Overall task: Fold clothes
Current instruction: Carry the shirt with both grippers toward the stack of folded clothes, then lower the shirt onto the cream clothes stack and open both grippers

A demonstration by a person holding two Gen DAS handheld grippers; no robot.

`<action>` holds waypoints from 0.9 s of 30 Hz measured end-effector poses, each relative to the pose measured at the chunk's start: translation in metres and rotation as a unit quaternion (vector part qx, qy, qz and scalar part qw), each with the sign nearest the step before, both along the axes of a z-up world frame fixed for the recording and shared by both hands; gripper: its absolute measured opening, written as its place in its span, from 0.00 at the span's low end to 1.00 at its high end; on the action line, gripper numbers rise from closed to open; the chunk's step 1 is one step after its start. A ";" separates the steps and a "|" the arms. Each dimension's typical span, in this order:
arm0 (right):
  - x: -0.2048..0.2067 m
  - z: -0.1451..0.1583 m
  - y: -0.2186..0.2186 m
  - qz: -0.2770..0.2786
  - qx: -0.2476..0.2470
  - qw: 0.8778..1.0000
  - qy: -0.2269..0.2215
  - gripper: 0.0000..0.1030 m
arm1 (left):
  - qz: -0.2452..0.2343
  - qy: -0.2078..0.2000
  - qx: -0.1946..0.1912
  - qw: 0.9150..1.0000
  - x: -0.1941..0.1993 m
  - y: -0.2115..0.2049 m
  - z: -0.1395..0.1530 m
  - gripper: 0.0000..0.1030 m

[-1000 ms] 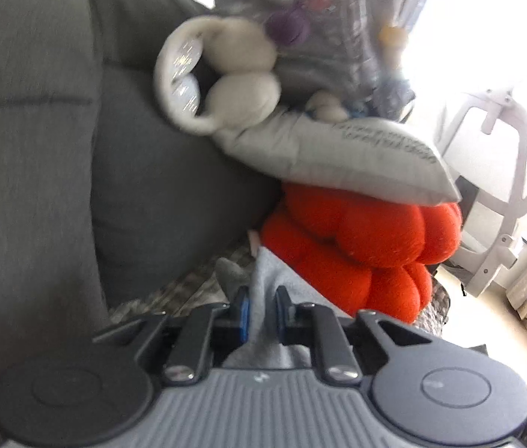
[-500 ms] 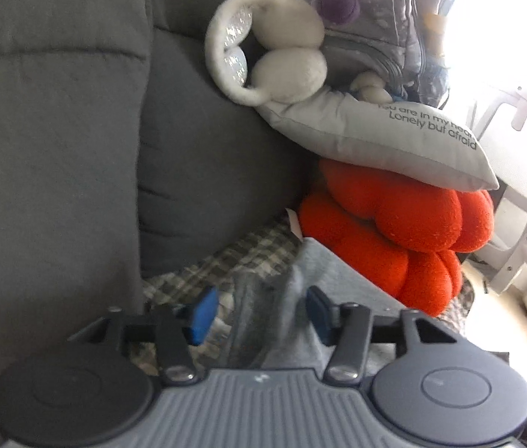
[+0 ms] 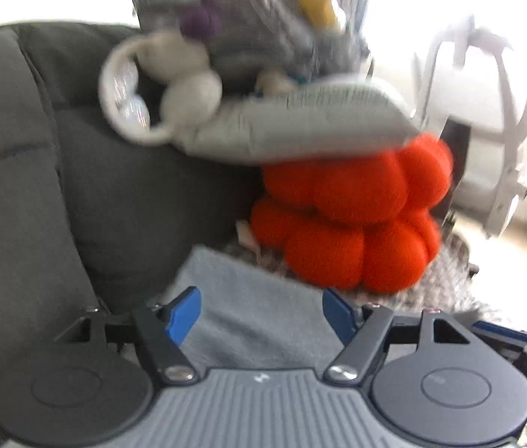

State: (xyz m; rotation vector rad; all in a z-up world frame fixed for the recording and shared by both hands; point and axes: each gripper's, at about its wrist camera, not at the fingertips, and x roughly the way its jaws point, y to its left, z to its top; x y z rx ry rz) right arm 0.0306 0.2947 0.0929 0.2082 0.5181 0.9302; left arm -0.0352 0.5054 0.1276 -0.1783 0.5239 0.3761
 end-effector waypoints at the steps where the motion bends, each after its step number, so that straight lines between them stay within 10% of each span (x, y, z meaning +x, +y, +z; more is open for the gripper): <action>1: 0.003 -0.005 0.007 0.004 -0.012 1.000 0.004 0.54 | 0.003 0.011 -0.002 1.000 0.005 0.001 -0.007 0.71; 27: -0.083 -0.010 -0.019 -0.028 -0.026 0.998 0.043 0.66 | 0.084 0.030 0.037 0.995 -0.122 -0.071 -0.017 0.88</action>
